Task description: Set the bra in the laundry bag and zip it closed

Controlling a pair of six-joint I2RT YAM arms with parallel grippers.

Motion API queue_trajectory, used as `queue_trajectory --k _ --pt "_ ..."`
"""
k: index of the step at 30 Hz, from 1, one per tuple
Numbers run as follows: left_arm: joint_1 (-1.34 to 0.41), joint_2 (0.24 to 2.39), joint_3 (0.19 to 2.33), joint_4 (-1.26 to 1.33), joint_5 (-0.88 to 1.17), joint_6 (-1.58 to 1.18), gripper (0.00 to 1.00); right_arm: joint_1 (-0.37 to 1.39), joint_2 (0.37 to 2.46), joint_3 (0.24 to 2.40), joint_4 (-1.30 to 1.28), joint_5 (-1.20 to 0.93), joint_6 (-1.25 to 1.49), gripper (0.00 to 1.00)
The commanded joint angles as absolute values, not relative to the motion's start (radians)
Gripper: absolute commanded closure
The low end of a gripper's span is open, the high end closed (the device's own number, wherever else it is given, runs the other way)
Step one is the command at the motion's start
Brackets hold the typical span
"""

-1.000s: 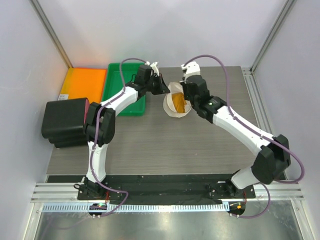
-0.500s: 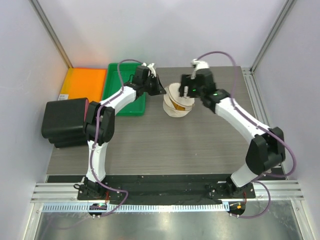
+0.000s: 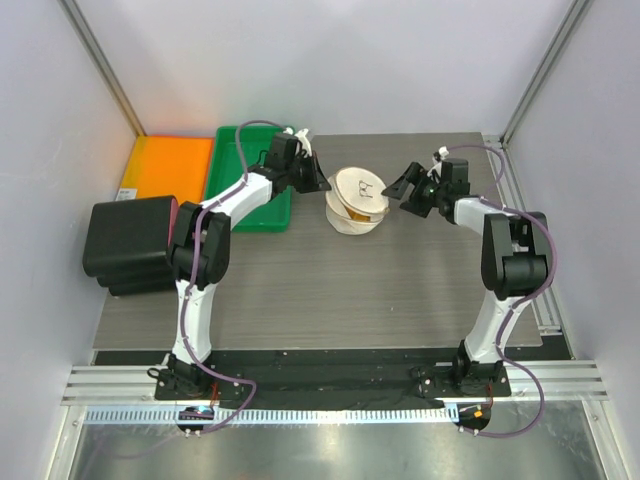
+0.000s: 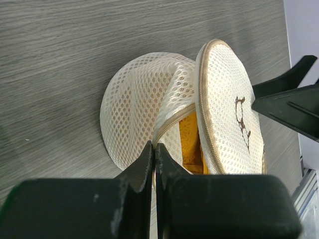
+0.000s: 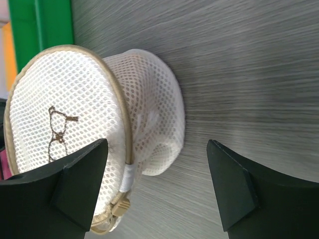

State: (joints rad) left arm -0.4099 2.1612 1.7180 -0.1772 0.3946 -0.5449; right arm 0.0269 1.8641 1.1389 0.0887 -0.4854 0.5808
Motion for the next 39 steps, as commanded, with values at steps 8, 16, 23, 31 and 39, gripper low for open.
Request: queue_trajectory --k 8,16,23,31,39 --pt "-0.405 2.163 1.756 -0.175 0.42 -0.52 1.0 0.032 1.931 1.12 0.391 -0.663 0.739 0.2" --pt "-0.403 2.149 1.743 -0.173 0.416 -0.508 1.0 0.041 1.941 1.071 0.524 -0.726 0.842 0.32" --pt "-0.405 2.088 1.678 -0.115 0.382 -0.5 0.96 0.048 1.904 1.02 0.598 -0.726 0.899 0.59" --pt "-0.403 1.915 1.478 0.032 0.18 -0.492 0.6 0.049 1.83 0.908 0.725 -0.619 0.998 0.86" --pt "-0.431 1.646 1.129 0.413 0.172 -0.436 0.43 0.142 1.727 0.761 0.874 -0.31 1.092 0.92"
